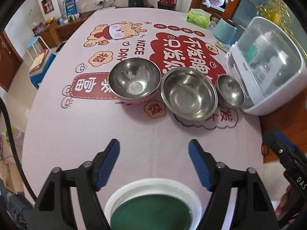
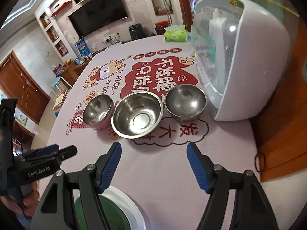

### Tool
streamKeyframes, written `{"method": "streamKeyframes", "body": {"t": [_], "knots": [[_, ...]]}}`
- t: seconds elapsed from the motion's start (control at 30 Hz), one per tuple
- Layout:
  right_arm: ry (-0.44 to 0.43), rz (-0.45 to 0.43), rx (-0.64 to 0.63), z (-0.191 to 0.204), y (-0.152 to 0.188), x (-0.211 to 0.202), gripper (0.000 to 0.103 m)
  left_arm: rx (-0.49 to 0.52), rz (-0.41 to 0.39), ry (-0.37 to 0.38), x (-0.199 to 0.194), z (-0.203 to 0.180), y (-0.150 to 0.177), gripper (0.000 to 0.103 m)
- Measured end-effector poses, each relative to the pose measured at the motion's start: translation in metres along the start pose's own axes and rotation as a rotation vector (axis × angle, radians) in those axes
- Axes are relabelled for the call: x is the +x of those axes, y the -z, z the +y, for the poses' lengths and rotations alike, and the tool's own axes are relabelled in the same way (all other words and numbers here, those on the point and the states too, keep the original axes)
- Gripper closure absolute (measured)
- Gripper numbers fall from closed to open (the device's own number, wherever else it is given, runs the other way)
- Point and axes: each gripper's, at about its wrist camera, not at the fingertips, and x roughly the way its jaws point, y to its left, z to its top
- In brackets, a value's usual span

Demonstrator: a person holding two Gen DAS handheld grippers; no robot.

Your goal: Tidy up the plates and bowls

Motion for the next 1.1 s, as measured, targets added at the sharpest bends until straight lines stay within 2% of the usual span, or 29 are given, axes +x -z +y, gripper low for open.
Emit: {"method": "streamKeyframes", "body": {"t": [0.2, 0.57, 0.93, 1.1], "knots": [[-0.022, 0.075, 0.069, -0.003, -0.016, 0.040, 0.032, -0.062, 0.043, 0.054, 0.030, 0.000, -0.018, 0.029], [-0.117, 0.211, 0.221, -0.021, -0.016, 0.110, 0.032, -0.120, 0.075, 0.131, 0.084, -0.004, -0.036, 0.029], [-0.200, 0.219, 0.315, -0.034, -0.009, 0.145, 0.033, -0.102, -0.001, 0.169, 0.115, -0.012, -0.044, 0.030], [-0.212, 0.214, 0.315, -0.037, -0.008, 0.154, 0.047, -0.104, -0.025, 0.170, 0.125, -0.015, -0.045, 0.036]]}}
